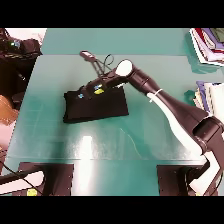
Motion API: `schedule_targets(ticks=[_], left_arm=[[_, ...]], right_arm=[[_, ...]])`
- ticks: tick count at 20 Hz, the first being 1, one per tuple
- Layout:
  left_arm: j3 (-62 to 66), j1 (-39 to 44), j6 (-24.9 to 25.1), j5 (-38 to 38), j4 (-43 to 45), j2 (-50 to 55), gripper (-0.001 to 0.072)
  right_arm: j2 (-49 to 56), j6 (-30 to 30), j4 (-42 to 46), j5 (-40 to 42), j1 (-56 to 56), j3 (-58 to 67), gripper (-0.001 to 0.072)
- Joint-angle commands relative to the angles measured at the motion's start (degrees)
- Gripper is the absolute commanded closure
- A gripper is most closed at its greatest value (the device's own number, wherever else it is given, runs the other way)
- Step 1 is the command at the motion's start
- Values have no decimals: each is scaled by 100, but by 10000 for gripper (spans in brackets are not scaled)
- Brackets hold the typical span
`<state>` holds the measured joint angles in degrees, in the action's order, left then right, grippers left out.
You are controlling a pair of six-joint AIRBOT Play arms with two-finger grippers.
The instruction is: Fold the shirts.
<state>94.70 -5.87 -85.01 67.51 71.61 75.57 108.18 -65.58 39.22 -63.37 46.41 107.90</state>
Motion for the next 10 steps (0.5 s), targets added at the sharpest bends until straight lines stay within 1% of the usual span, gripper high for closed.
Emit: schedule_targets(ticks=[1, 3, 6, 7, 8, 9, 10], left_arm=[[4, -42, 9, 236, -2, -28, 681], [4, -42, 118, 295, -2, -28, 681], [4, -39, 146, 367, -4, -28, 681], [4, -26, 146, 356, -13, -28, 681], [4, -28, 146, 348, -26, -26, 681], [4, -28, 146, 343, -94, -22, 681], [2, -28, 146, 343, -138, -20, 681]], right_arm=[[-249, -411, 651, -734, -719, -459, 288], [-662, -555, 723, -638, -1294, -1311, 288], [-1244, -726, 732, -142, -2085, -2562, 286], [-1362, -780, 717, -15, -2284, -2881, 257], [-1432, -782, 667, 46, -2476, -3150, 171], [-1436, -785, 553, 61, -2579, -3353, 111], [-1434, -785, 343, 192, -2634, -3563, 111]])
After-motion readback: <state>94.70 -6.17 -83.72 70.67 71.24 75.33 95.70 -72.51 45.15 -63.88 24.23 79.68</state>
